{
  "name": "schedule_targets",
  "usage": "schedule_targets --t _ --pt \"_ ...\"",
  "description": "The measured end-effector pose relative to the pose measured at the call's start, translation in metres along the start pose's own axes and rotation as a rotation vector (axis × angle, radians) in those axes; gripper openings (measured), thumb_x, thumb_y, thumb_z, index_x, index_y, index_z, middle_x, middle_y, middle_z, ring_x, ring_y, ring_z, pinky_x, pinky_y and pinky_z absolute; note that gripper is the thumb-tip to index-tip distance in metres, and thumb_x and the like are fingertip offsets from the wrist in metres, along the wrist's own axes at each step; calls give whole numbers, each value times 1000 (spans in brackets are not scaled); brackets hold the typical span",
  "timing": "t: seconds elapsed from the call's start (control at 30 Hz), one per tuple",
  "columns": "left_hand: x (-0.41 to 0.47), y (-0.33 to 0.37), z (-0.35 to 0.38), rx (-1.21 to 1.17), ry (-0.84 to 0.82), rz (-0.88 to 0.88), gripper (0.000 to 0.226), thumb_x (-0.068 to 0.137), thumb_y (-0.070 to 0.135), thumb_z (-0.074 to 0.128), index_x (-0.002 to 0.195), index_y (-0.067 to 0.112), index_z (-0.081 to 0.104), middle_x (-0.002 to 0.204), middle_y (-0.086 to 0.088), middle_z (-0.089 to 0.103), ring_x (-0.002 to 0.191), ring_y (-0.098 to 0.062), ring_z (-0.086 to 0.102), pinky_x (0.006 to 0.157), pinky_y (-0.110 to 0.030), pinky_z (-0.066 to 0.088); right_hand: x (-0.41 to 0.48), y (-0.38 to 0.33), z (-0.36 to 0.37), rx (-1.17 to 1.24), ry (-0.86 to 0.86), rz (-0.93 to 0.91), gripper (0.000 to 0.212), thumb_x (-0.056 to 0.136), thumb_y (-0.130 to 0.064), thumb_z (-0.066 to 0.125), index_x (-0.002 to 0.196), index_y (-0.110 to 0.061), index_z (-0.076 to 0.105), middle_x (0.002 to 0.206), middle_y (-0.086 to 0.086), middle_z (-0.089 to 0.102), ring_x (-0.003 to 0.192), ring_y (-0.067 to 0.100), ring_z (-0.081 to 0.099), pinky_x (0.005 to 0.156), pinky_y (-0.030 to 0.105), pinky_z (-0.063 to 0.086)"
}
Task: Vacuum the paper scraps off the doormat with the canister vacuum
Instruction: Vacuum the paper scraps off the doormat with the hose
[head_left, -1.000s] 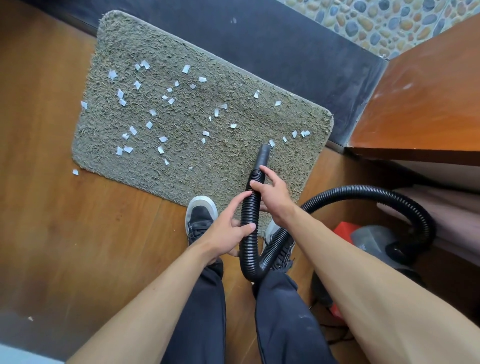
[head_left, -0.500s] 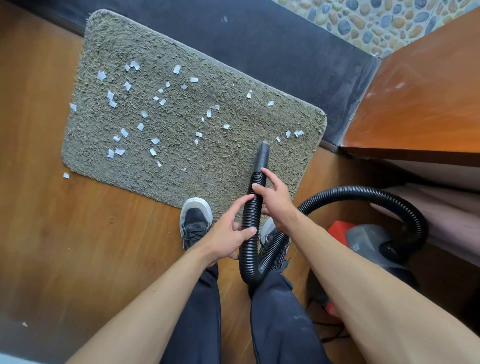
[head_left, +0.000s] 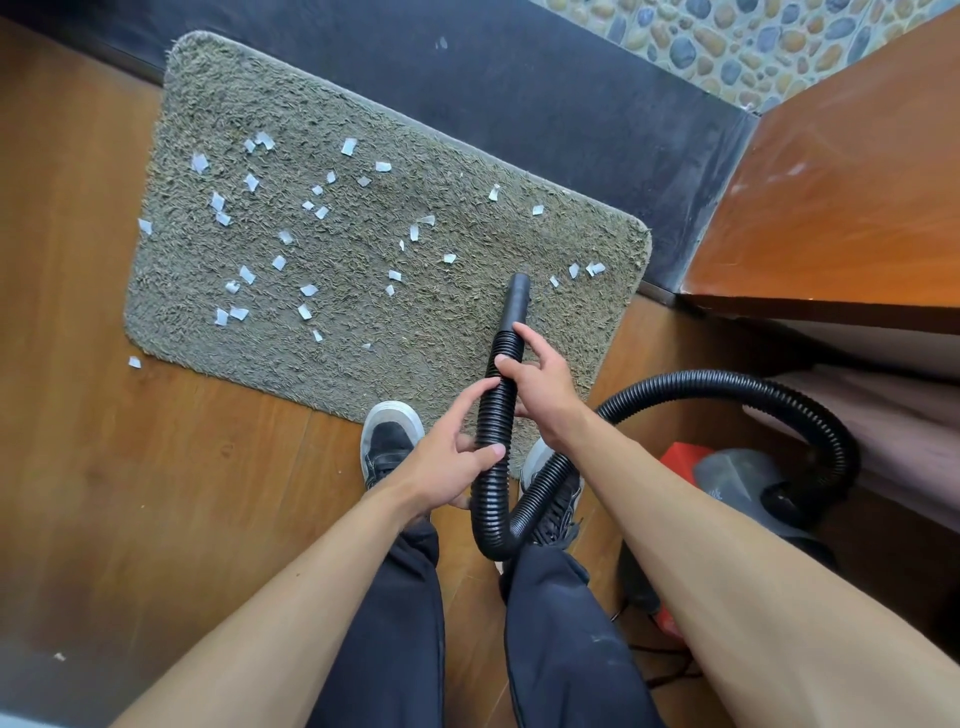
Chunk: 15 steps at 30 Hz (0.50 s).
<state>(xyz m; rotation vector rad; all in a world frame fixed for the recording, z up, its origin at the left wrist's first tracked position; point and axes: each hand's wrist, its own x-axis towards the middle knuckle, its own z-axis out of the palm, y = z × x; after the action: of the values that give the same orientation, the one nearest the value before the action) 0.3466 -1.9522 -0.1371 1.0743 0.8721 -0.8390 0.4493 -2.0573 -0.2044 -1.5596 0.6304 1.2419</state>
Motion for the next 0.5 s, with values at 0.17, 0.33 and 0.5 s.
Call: schedule_targets --t 0.17,0.33,0.5 --pt "9 11 3 39 -21 -15 67 98 8 55 138 58 34 74 4 63 66 -8 63 57 -39 59 4 -2 -10 43 40 -11 57 95 -7 61 144 -30 45 108 12 64 83 18 67 58 30 57" --pt "17 16 17 83 -69 -30 68 97 10 56 139 58 31 72 7 67 69 -9 67 68 -51 60 3 1 -30 63 84 -2 57 93 -7 64 143 -30 46 105 10 62 83 18 67 59 32 57" --pt "21 19 24 101 -88 -49 68 97 11 56 136 61 32 81 -1 67 77 -16 69 70 -52 59 2 4 -40 56 110 -8 57 94 -9 63 143 -31 45 100 7 63 85 19 67 65 36 58"
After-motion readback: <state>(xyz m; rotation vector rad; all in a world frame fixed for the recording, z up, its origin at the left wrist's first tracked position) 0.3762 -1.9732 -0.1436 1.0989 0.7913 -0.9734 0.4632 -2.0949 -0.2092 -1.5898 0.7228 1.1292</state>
